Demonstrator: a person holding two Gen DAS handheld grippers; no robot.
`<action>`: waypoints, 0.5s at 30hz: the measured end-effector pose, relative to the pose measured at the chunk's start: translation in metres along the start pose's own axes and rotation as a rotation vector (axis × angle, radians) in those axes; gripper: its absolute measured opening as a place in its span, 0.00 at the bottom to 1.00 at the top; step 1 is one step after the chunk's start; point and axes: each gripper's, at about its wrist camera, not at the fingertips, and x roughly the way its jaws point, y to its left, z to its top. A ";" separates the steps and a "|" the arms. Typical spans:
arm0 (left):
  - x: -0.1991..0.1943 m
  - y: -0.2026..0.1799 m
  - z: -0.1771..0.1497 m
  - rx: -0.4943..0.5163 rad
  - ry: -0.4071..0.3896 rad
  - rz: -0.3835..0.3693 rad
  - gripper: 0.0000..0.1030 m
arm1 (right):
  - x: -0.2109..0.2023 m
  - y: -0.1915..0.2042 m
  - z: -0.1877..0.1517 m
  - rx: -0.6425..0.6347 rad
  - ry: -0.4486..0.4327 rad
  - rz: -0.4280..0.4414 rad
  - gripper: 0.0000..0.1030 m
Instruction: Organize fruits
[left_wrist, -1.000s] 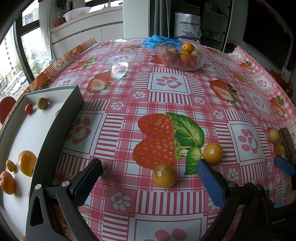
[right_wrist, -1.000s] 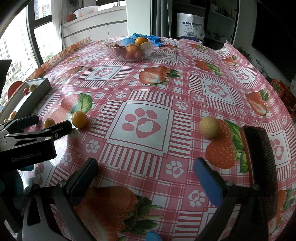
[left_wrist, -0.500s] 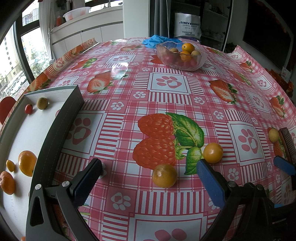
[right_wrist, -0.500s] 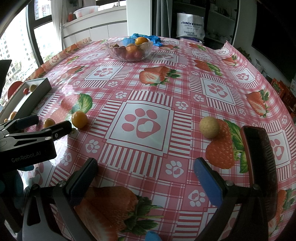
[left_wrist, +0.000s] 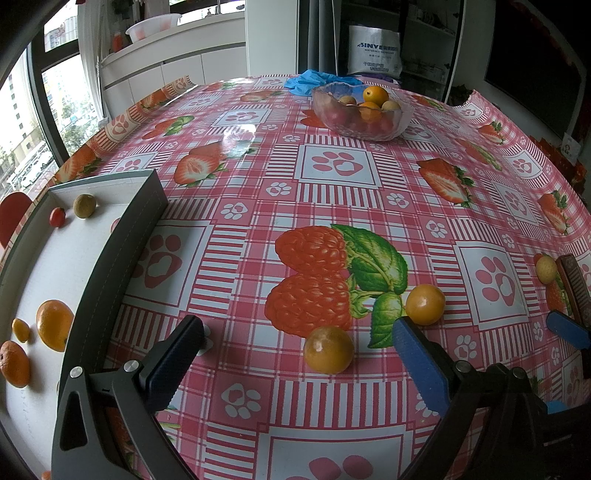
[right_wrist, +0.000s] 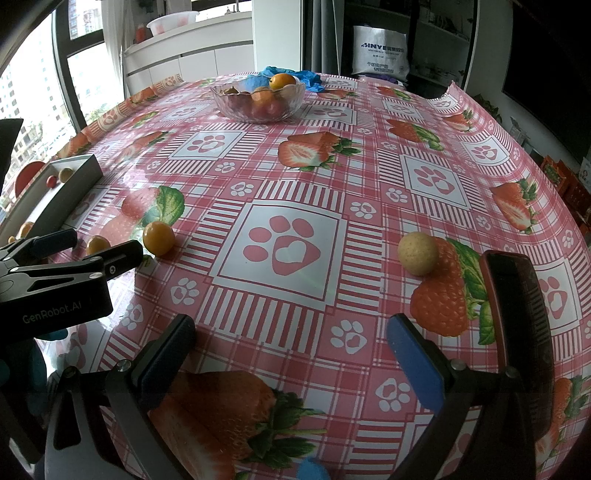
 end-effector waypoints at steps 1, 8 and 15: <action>0.000 0.000 0.000 0.000 0.000 0.000 0.99 | 0.000 0.000 0.000 0.000 0.000 0.000 1.00; 0.000 0.000 0.000 0.000 0.000 0.000 0.99 | -0.002 -0.006 0.002 0.013 0.006 0.036 1.00; 0.000 0.000 0.000 0.000 0.000 0.000 0.99 | 0.007 -0.038 0.024 0.136 0.023 0.054 1.00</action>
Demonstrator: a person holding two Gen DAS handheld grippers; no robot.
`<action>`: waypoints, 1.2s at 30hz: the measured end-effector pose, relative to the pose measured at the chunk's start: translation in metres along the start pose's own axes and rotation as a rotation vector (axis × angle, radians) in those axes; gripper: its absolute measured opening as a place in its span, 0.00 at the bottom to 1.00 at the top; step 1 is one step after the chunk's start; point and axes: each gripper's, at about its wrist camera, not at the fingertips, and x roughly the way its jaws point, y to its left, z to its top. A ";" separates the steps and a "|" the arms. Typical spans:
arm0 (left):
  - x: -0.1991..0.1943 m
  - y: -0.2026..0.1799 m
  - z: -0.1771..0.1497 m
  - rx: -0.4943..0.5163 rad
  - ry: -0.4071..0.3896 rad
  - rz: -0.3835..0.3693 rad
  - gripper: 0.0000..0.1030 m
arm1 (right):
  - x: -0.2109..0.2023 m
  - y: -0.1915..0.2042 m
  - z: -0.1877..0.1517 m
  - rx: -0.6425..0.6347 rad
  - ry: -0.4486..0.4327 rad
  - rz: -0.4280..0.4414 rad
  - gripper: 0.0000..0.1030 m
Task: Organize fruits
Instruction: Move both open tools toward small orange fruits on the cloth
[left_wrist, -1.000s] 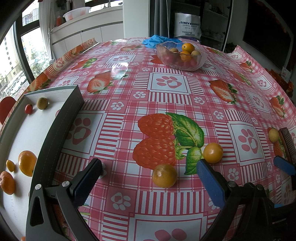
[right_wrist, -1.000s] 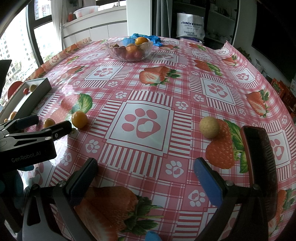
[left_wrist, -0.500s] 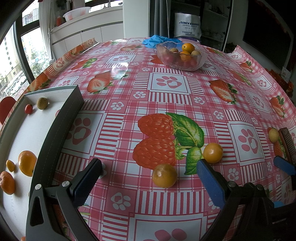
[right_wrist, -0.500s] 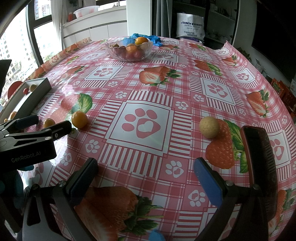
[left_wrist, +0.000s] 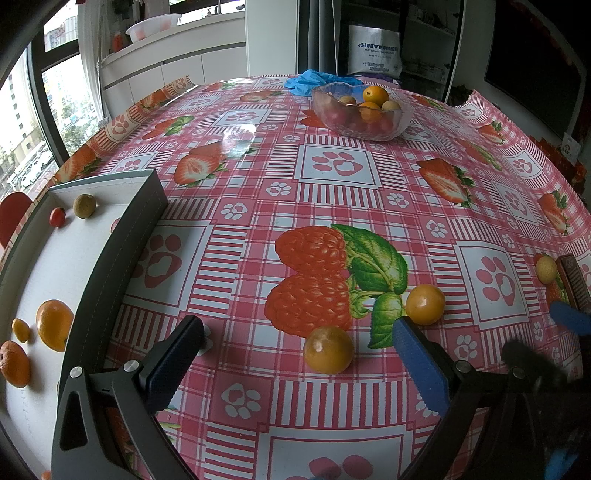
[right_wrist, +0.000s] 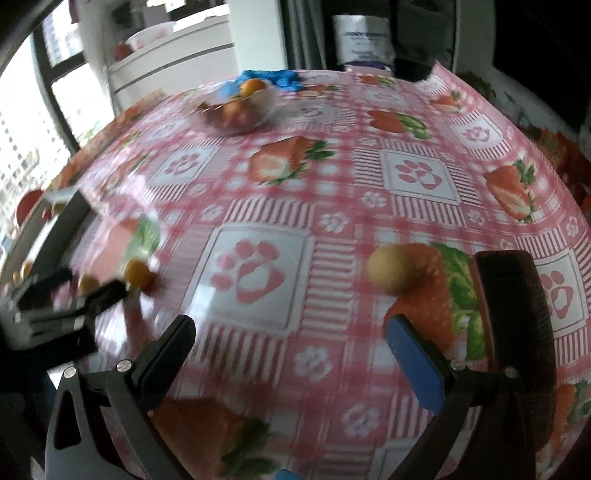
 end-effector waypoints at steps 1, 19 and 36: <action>0.000 0.000 0.000 0.000 0.000 0.000 0.99 | 0.002 -0.001 0.003 0.005 0.002 0.000 1.00; 0.000 0.000 0.000 -0.003 0.000 0.000 0.99 | 0.008 -0.003 0.022 0.007 -0.005 0.041 0.09; -0.021 0.006 -0.008 -0.013 -0.028 -0.024 0.34 | -0.023 -0.027 -0.003 0.056 -0.018 0.099 0.60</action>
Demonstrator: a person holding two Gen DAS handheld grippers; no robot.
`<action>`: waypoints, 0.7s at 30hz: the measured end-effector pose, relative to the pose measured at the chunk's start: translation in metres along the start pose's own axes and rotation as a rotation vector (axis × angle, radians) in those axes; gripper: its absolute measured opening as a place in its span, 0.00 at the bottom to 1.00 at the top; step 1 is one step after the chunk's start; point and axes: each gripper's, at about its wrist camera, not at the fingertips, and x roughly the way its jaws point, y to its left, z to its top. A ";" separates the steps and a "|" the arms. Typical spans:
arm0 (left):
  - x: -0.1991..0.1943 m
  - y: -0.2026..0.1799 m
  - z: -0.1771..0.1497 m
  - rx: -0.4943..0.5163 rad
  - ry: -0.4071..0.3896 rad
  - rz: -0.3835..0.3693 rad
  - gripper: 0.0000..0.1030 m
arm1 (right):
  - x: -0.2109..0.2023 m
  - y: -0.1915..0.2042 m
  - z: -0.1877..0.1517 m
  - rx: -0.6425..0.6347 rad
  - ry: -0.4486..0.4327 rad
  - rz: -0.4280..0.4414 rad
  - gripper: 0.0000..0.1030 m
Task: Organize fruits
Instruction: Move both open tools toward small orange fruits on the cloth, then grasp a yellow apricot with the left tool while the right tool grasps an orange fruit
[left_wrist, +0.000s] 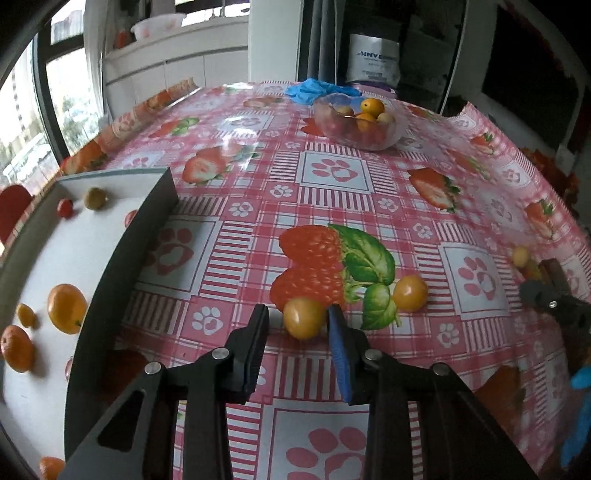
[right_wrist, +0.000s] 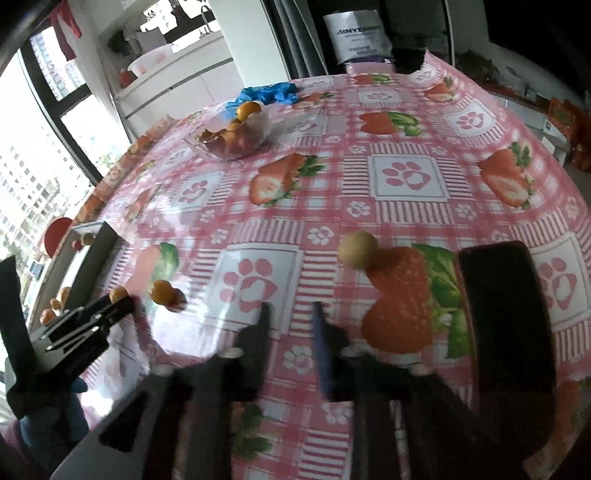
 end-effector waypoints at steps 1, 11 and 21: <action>0.000 -0.001 -0.001 0.009 -0.003 0.007 0.34 | -0.001 -0.001 -0.001 0.000 -0.009 -0.012 0.69; -0.013 0.006 -0.001 0.016 -0.059 0.036 0.75 | 0.008 -0.011 0.006 0.054 0.005 -0.011 0.69; -0.012 0.008 -0.006 0.039 -0.042 0.038 0.75 | 0.022 0.075 0.006 -0.166 0.016 0.084 0.69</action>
